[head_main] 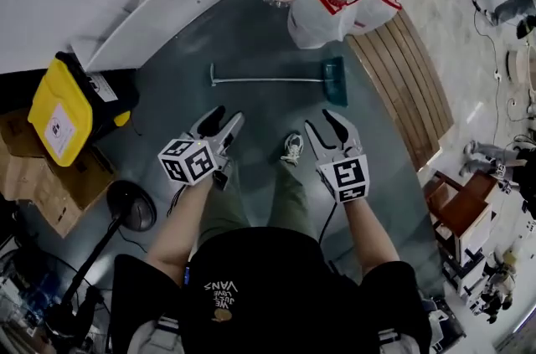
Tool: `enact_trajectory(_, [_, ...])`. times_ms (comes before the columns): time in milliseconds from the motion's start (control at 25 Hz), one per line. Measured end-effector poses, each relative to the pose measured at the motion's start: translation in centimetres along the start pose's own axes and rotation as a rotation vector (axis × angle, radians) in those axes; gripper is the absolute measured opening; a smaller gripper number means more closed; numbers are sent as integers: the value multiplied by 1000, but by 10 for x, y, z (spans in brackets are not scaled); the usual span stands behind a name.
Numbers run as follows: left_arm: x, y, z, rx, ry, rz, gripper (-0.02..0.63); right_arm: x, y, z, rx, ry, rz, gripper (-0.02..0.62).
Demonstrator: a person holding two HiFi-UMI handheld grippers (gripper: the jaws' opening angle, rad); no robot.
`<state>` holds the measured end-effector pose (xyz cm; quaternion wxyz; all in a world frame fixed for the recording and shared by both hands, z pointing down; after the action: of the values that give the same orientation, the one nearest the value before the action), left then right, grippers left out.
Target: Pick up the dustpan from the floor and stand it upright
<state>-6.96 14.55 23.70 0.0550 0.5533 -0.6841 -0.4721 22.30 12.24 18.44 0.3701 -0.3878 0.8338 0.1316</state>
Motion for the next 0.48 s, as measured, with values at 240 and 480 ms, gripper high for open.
enact_trajectory(240, [-21, 73, -54, 35, 28, 124, 291, -47, -12, -76, 42, 132, 49, 172])
enact_trajectory(480, [-58, 151, -114, 80, 32, 253, 299, -113, -35, -152, 94, 272, 129, 172])
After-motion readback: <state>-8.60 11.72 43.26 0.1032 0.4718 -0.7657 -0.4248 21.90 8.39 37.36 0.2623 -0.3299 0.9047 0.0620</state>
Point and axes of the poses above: the fingertips, and each gripper's own axes: z backward along the fingers, y to its left, x out of its top, the point moved 9 cm from there along z, backward along the fingers, and after that the axes turned 6 degrees about y, right-handed, at the moved point
